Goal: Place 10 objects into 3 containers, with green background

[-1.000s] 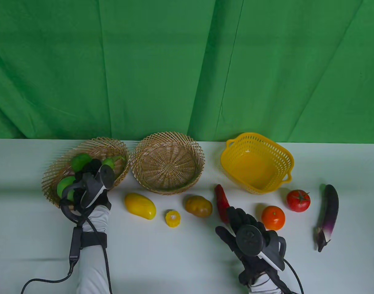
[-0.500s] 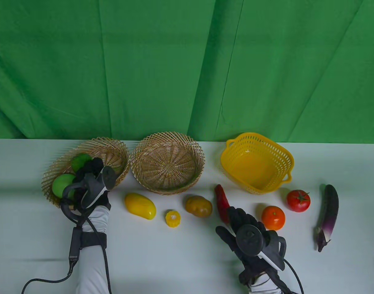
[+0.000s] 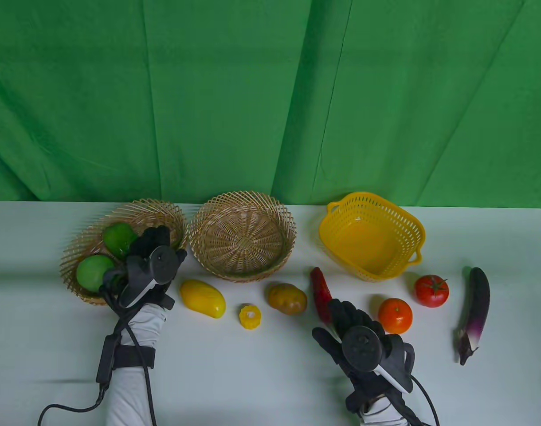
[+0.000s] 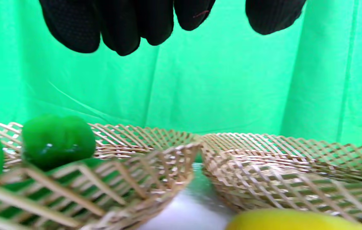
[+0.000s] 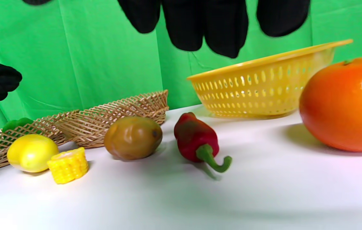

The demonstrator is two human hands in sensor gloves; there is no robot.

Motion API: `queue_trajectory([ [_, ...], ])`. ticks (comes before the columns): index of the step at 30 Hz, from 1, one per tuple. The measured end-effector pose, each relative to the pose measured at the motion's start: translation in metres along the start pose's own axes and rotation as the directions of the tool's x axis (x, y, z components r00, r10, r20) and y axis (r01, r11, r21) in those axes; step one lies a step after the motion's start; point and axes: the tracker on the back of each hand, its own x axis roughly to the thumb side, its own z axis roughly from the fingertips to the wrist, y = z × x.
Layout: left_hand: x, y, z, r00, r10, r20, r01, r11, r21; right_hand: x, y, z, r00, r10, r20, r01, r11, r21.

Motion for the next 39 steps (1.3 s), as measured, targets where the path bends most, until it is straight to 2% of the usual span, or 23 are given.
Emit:
queue_trajectory([
  [7,0.019,-0.016,0.015,0.981,0.173,0.086,-0.17,0.984,-0.043,0.0,0.0,0.0,1.0,0.0,0.0,0.0,1.0,0.001],
  [13,0.04,-0.034,0.027,0.975,0.152,0.162,-0.136,0.985,-0.111,0.0,0.0,0.0,1.0,0.002,0.003,-0.002,1.0,0.001],
  [18,0.055,-0.054,0.036,0.976,0.08,0.201,-0.042,0.982,-0.185,0.001,0.0,0.001,1.0,0.004,0.006,-0.004,1.0,0.001],
  [23,0.06,-0.072,0.042,0.979,0.017,0.204,0.031,0.974,-0.226,0.001,0.0,0.0,1.0,0.001,0.005,-0.001,1.0,-0.004],
  [28,0.058,-0.087,0.045,0.979,0.064,0.194,-0.001,0.952,-0.308,0.001,0.0,0.0,1.0,0.002,0.003,-0.002,1.0,-0.004],
  [32,0.056,-0.098,0.045,0.986,0.059,0.157,0.012,0.908,-0.419,0.001,0.0,0.0,1.0,0.003,0.002,-0.003,1.0,-0.004],
  [39,0.051,-0.096,0.041,0.99,0.06,0.124,-0.005,0.916,-0.401,0.002,0.0,0.001,1.0,0.008,0.006,-0.008,1.0,-0.001],
])
